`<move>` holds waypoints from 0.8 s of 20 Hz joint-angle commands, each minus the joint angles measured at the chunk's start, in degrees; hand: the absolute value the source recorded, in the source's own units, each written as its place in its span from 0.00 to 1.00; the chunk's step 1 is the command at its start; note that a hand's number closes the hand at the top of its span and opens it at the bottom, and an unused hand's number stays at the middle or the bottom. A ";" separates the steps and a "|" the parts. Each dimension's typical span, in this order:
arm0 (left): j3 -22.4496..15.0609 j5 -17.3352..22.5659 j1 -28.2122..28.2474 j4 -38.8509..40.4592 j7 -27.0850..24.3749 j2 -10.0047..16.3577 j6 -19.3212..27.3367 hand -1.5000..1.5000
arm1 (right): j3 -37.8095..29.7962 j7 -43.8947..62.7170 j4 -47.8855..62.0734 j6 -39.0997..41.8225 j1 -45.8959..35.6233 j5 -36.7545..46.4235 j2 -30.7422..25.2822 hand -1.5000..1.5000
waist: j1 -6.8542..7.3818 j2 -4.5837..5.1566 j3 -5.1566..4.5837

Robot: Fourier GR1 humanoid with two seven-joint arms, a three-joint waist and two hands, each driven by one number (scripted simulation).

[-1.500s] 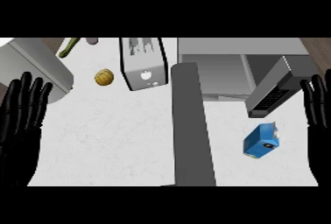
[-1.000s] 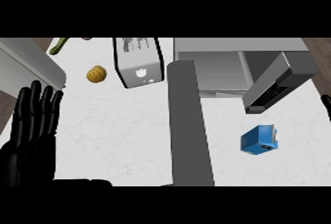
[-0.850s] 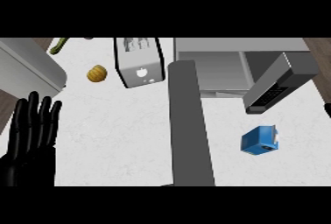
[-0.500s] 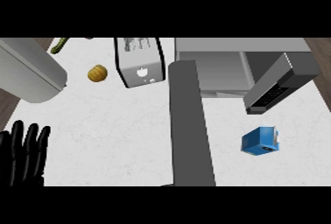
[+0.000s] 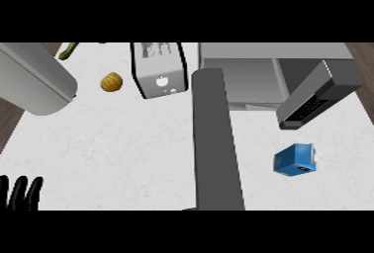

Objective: Pick up the milk, place it into the microwave and close the microwave

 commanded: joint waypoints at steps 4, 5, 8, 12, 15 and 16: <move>1.83 4.25 10.70 1.29 -10.25 1.01 -5.93 0.00 | -1.92 -4.36 5.31 1.39 0.10 3.40 0.97 0.00 | 0.21 -0.02 0.01; 9.26 9.50 6.44 0.94 -6.83 3.85 -6.66 0.00 | 4.05 -5.44 10.18 -1.12 -3.61 10.82 3.69 0.00 | 0.47 0.16 -0.01; 9.26 9.33 7.42 0.79 -7.26 3.59 -7.52 0.00 | 3.95 -3.85 7.46 -0.95 -2.47 11.07 3.53 0.00 | -0.04 0.09 0.01; 8.49 8.56 13.37 2.06 -13.00 2.82 -10.76 0.00 | 1.68 -13.14 16.78 1.97 -2.65 12.19 2.04 0.00 | 0.23 0.05 0.03; 11.13 11.78 15.60 1.46 -13.79 3.84 -13.46 0.00 | 2.90 -14.10 23.43 -1.13 -7.55 16.43 3.41 0.00 | 0.57 0.09 0.02; 8.64 8.17 17.34 -0.04 -15.23 2.31 -12.48 0.00 | 4.25 -14.47 26.42 -3.00 -9.54 20.46 3.81 0.00 | 0.97 0.11 0.03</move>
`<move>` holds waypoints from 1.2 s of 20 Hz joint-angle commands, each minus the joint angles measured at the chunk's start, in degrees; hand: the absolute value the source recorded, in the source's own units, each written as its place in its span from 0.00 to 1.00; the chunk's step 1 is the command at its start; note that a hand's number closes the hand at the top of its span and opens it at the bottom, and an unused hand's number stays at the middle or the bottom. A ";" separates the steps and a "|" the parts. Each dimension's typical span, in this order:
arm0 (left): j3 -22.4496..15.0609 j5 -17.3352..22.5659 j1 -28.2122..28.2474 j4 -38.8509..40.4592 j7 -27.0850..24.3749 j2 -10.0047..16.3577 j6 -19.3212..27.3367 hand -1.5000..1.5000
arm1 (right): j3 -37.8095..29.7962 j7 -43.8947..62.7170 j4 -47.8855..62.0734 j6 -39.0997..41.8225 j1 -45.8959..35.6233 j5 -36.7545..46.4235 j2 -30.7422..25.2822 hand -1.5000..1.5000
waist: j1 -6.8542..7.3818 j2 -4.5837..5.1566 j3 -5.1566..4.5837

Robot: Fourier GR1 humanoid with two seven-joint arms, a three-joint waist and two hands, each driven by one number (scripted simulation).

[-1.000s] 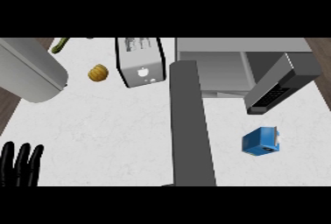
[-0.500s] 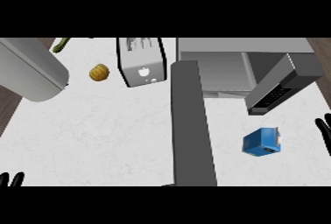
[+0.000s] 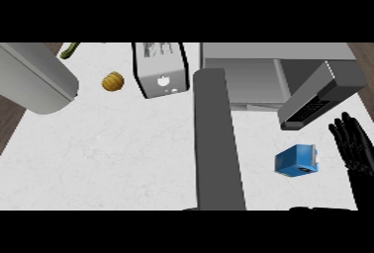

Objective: Pick up the milk, place it into the microwave and close the microwave

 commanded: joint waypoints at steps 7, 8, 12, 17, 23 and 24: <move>-0.13 -1.45 5.13 -0.04 -4.96 -1.93 -3.49 0.00 | -3.78 -10.63 19.37 -3.15 -6.49 5.69 -1.45 0.00 | 0.02 0.05 0.03; 2.34 0.87 5.23 1.55 -6.60 -1.20 -5.24 0.00 | -4.11 -11.80 17.23 -2.65 -3.63 4.98 -1.45 0.00 | -0.22 -0.02 0.01; 1.82 -1.71 5.74 3.20 -8.70 -2.39 -5.53 0.00 | -5.46 -15.91 27.15 -4.95 -6.89 7.74 -2.37 0.00 | -0.08 0.02 0.02; 2.65 -0.40 4.40 4.48 -8.18 -2.33 -7.63 0.00 | -6.55 -22.53 39.38 -5.44 -12.39 8.55 -3.65 0.00 | -0.14 0.14 0.03; 5.90 2.01 6.29 3.31 -7.48 -2.38 -9.74 0.00 | -5.79 -27.53 45.43 -1.86 -12.68 7.86 -4.97 0.00 | -0.26 0.09 0.02; 4.54 1.28 10.67 -0.20 -7.56 -3.52 -10.19 0.00 | -5.74 -25.15 45.65 -2.04 -15.45 8.23 -5.75 0.00 | 0.01 0.05 0.03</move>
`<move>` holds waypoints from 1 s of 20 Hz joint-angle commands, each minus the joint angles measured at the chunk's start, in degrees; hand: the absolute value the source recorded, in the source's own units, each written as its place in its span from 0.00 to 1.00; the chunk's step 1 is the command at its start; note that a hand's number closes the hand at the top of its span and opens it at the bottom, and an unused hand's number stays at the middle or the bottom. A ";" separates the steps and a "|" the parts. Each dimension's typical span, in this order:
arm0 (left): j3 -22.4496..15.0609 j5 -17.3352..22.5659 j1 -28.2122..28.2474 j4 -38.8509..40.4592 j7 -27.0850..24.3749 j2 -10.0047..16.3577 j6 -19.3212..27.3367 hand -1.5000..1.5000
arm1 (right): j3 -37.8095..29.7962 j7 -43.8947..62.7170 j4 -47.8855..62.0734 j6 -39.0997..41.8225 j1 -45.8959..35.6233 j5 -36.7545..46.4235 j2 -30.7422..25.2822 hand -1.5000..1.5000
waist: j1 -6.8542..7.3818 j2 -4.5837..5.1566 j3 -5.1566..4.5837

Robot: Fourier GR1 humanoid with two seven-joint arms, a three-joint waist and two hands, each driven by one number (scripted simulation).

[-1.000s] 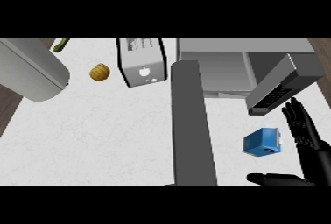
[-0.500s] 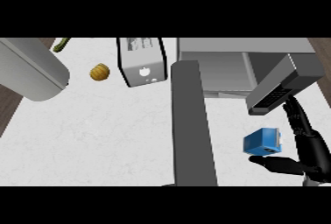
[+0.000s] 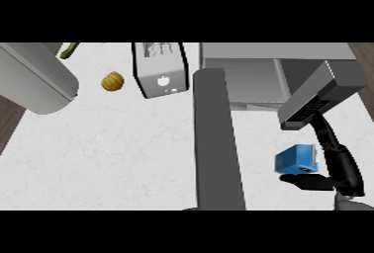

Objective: Pick up the milk, place it into the microwave and close the microwave

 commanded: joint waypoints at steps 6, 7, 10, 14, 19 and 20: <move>5.39 2.43 0.49 3.71 -1.63 -0.14 -4.29 0.00 | 1.26 -6.00 10.82 -1.54 -1.49 3.23 -0.25 0.00 | 0.00 -0.06 -0.03; 6.42 5.22 -0.21 1.83 0.19 0.69 -4.53 0.00 | 0.52 -10.21 16.43 -0.73 -2.70 2.92 -0.86 0.00 | 0.08 0.04 0.00; 2.48 -1.61 -1.65 3.52 -2.07 -2.48 -4.10 0.00 | 0.43 -15.42 22.09 -6.31 -3.29 6.18 -0.17 1.00 | 0.09 0.09 0.03; 4.81 1.35 1.09 1.40 -0.61 -2.18 -5.97 0.00 | 0.22 -18.39 26.62 -10.24 -5.99 8.48 -1.18 0.00 | 0.23 0.09 0.03; 3.80 0.75 -0.42 0.07 1.72 -3.12 -4.10 0.00 | 0.72 -19.86 31.10 -14.70 -8.66 12.87 -4.66 1.00 | 0.10 0.19 0.04; 4.13 0.80 1.44 2.93 -1.55 -3.13 -6.54 0.00 | -0.31 -24.78 37.68 -17.48 -9.55 12.97 -3.20 1.00 | 0.79 0.24 0.10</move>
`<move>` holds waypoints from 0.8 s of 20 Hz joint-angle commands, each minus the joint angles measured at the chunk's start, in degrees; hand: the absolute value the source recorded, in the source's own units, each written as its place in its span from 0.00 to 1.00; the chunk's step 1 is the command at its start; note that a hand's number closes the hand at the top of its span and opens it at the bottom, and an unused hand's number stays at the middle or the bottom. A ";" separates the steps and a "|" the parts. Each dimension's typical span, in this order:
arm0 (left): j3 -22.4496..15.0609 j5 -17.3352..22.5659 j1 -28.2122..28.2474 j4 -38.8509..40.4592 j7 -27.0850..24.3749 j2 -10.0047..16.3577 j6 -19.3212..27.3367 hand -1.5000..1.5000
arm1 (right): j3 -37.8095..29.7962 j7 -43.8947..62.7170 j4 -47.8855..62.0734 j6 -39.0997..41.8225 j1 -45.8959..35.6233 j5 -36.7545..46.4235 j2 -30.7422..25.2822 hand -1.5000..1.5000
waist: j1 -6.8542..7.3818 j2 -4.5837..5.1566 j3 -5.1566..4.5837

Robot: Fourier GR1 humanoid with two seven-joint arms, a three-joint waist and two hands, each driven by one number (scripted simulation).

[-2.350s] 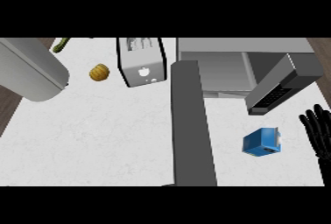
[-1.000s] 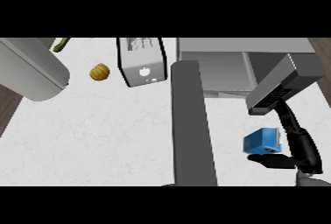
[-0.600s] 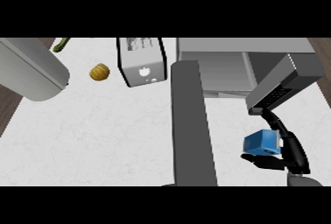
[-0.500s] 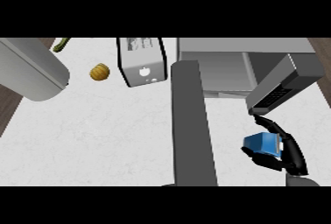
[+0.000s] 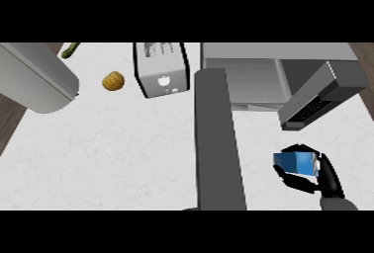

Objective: Pick up the milk, place it into the microwave and close the microwave

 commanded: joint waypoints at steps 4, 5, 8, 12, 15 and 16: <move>2.38 3.05 -0.71 -0.52 1.20 0.94 -2.13 0.00 | -1.41 -5.93 18.23 -8.20 -9.13 3.71 -0.23 1.00 | 0.68 0.31 0.15; -0.50 -2.02 -4.15 4.28 -2.42 -0.38 0.42 0.00 | -1.31 -9.09 18.77 -6.33 -8.11 3.92 -2.95 1.00 | 0.40 0.25 0.12; 0.95 0.76 -2.66 1.41 1.14 -0.38 -0.52 0.00 | -3.12 -12.51 21.53 -5.57 -11.99 1.61 -2.79 1.00 | 0.22 0.24 0.12; 0.76 0.74 -1.37 0.38 1.06 -0.01 -2.79 0.00 | -3.12 -17.33 23.41 -7.06 -14.12 1.30 0.04 1.00 | 0.63 0.38 0.18; 1.98 1.20 -4.16 2.63 1.20 0.06 -1.82 0.00 | -3.69 -17.65 24.85 -8.80 -19.21 1.21 1.70 1.00 | 1.26 0.71 0.24; 2.66 3.68 -3.99 2.94 1.79 0.08 -1.85 0.00 | -3.14 -20.23 26.04 -9.04 -18.42 2.04 1.78 1.00 | 1.40 0.81 0.26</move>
